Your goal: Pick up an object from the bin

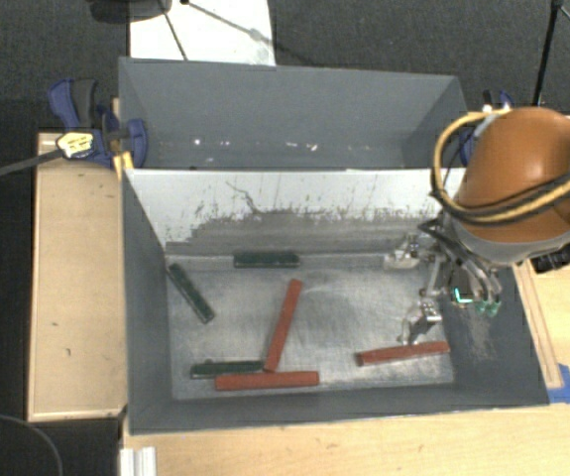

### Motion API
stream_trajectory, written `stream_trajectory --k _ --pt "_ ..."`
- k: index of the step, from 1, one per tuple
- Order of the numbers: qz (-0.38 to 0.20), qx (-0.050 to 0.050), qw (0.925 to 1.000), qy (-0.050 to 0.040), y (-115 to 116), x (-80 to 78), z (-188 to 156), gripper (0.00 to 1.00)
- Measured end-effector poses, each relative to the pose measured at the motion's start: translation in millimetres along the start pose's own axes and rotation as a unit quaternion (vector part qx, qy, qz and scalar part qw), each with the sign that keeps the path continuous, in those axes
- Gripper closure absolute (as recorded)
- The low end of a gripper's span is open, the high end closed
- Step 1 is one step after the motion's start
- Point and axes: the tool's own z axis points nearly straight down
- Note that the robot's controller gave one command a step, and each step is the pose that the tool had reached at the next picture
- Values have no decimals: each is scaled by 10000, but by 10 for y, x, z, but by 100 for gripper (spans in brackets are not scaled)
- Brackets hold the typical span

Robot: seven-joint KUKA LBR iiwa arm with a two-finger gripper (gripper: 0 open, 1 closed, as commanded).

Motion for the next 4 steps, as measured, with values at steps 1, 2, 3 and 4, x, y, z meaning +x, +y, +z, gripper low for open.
stream_trajectory --k 1,2,3,4 --pt "-5 2 10000 -41 0 -17 -38 0" --pt "-464 6 9989 -69 -56 -72 339 0" --pt "-1494 13 9888 -43 -103 175 1381 100" --pt "-1497 13 9887 -43 -103 175 1381 100"
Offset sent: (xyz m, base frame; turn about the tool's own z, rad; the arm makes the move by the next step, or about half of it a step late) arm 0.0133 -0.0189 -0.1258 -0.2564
